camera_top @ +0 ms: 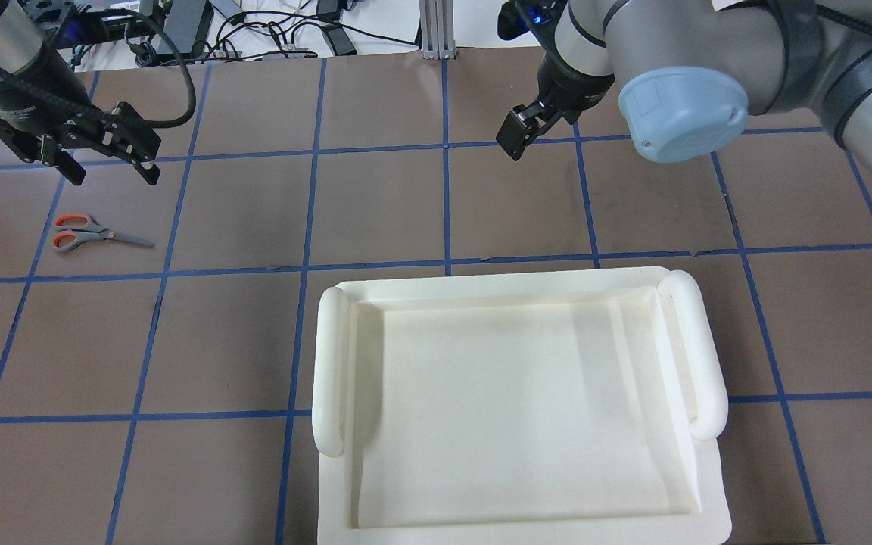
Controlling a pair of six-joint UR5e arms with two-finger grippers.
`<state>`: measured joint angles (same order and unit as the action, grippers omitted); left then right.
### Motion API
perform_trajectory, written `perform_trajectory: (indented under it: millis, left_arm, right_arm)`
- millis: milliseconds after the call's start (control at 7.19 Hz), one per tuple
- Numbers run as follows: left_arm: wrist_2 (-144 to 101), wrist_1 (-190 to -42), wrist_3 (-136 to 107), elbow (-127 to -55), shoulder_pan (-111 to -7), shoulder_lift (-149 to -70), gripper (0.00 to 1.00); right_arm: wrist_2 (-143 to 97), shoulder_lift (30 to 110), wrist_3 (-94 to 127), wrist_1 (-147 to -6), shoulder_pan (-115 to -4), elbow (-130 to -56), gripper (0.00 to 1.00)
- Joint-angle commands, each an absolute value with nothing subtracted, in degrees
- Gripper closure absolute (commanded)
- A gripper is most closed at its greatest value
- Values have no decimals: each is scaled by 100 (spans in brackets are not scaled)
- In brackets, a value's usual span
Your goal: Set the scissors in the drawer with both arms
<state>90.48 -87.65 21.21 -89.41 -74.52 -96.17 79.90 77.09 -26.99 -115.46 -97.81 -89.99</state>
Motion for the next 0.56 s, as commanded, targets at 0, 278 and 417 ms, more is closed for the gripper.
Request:
perform_trajectory:
  millis: [0, 278, 417]
  left_arm:
    - [9096, -7294, 4007, -9543, -6945, -10184, 0]
    - [9062, -7137, 6274, -9545, -6358, -10676, 0]
    - [9070, -7006, 7363, -9458, -5980, -10931, 0]
  right_arm:
    - [7095, 7664, -2690, -11585, -9817, -9105, 0]
    - [6970, 7655, -2733, -11558, -9800, -9105, 0]
    - [6996, 7629, -2751, -11566, -9800, -9132, 0]
